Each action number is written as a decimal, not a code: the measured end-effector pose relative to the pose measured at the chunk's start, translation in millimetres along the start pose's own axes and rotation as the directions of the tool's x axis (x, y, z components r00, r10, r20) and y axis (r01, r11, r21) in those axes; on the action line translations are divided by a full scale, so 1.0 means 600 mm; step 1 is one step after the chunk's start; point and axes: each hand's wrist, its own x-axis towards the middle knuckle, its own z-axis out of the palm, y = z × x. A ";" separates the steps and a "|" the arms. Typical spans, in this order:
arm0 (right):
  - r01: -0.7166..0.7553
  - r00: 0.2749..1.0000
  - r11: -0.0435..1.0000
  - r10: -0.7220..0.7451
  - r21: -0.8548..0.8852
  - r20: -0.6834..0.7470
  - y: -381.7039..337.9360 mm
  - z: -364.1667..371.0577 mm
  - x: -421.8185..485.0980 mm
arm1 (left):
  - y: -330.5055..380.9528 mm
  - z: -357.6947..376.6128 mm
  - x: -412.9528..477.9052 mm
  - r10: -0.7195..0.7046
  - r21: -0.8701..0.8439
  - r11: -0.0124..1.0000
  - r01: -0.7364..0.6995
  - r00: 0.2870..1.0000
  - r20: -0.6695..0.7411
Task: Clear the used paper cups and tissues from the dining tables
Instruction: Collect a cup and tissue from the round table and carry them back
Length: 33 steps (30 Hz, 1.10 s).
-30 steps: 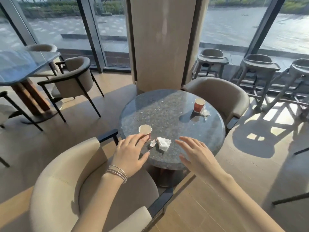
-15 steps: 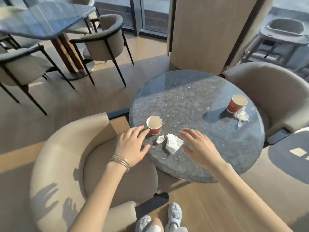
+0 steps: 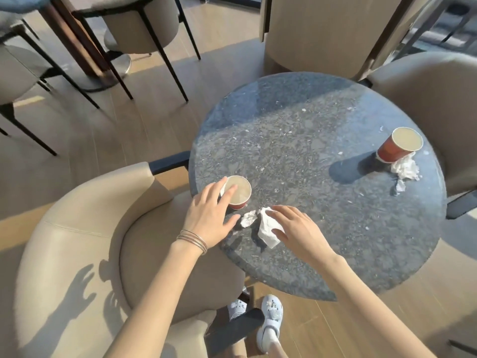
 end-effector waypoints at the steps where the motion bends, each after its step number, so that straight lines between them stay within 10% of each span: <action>1: -0.002 1.000 1.000 0.002 0.008 0.008 0.000 0.009 0.007 | -0.004 0.006 0.008 0.002 -0.002 1.000 -0.002 1.000 0.005; 27: -0.214 0.976 0.977 0.215 -0.017 0.036 0.077 0.089 -0.018 | 0.018 0.051 0.086 0.154 -0.156 0.977 -0.143 0.986 0.061; 33: -0.084 0.996 0.993 0.083 0.087 0.012 0.034 0.089 -0.007 | 0.008 0.033 0.079 0.077 -0.156 0.986 -0.067 0.995 0.062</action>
